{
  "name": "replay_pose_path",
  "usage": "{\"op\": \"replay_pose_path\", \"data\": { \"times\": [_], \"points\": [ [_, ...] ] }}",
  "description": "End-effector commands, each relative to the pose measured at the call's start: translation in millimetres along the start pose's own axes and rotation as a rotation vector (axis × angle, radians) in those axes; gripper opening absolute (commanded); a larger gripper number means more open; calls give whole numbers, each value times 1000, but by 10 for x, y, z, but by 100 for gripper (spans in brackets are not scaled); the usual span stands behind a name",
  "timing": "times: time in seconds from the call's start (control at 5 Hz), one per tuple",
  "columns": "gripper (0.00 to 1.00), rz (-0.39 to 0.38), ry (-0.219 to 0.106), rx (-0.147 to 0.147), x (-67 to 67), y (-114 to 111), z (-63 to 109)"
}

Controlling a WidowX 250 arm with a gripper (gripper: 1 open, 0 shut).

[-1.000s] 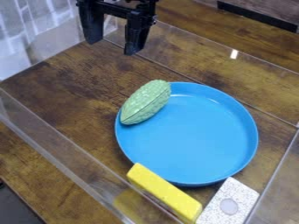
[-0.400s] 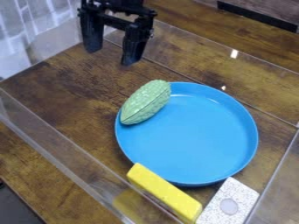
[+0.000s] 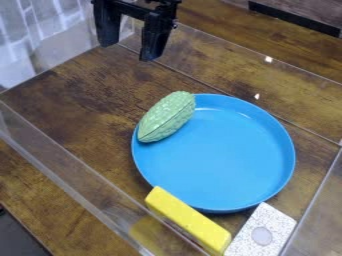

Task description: Put the yellow block in the blue tray

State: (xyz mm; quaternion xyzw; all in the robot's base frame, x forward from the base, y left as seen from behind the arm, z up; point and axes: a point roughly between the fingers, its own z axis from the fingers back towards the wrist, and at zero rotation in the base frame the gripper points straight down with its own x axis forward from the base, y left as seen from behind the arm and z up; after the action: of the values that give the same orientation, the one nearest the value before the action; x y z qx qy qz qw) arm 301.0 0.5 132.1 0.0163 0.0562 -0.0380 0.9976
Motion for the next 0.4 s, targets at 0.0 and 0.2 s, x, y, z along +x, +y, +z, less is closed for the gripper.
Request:
{"op": "replay_pose_path", "data": {
  "times": [0.0,0.2],
  "points": [
    [100,17,-47,-6,52,30,136],
    [100,25,-38,-15,44,30,116]
  ]
}}
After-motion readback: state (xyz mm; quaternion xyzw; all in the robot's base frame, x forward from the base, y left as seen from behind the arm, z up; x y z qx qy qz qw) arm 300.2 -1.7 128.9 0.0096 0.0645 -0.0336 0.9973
